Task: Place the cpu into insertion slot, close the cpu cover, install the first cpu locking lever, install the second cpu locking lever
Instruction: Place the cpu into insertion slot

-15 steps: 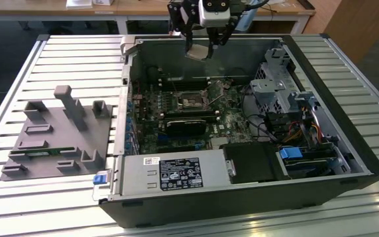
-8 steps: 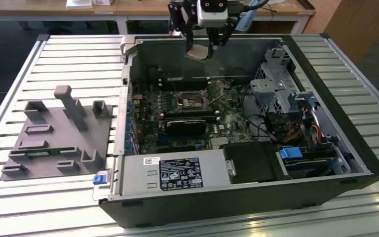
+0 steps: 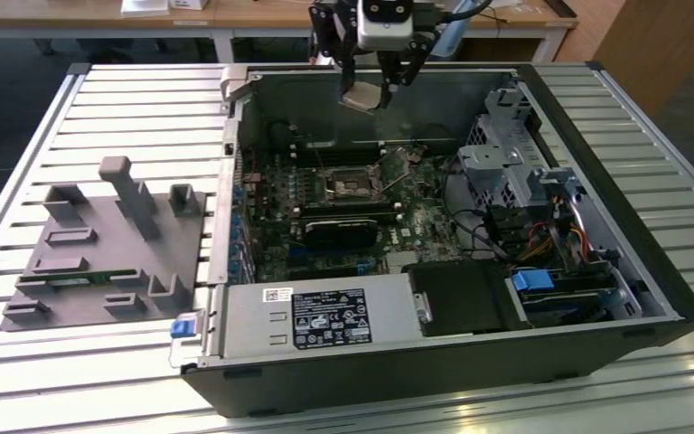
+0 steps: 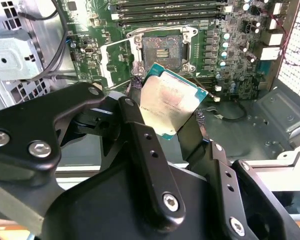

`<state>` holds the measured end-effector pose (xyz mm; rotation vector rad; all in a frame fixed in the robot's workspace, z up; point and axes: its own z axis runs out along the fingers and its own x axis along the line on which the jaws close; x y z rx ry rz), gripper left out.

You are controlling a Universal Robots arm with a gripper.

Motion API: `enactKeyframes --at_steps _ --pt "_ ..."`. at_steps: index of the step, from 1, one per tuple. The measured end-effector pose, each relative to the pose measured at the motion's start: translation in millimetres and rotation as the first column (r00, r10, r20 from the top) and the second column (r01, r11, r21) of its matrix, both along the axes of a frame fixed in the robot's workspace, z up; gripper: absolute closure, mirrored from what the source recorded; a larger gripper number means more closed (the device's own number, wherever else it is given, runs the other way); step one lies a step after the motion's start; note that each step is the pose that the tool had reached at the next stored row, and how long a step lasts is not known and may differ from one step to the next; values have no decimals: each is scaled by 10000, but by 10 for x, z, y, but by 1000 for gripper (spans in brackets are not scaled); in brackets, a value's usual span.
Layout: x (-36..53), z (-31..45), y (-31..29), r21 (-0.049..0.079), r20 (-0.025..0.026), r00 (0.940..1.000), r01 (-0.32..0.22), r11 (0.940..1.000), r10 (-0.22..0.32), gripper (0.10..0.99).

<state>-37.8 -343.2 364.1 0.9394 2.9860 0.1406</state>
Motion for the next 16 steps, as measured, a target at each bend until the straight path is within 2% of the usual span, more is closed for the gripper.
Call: enactKeyframes --at_steps 8,16 --pt "0 -10 1 0 0 9975 706 9975 -706 545" --pt "0 -15 1 -1 0 9892 1467 9892 -1467 545"
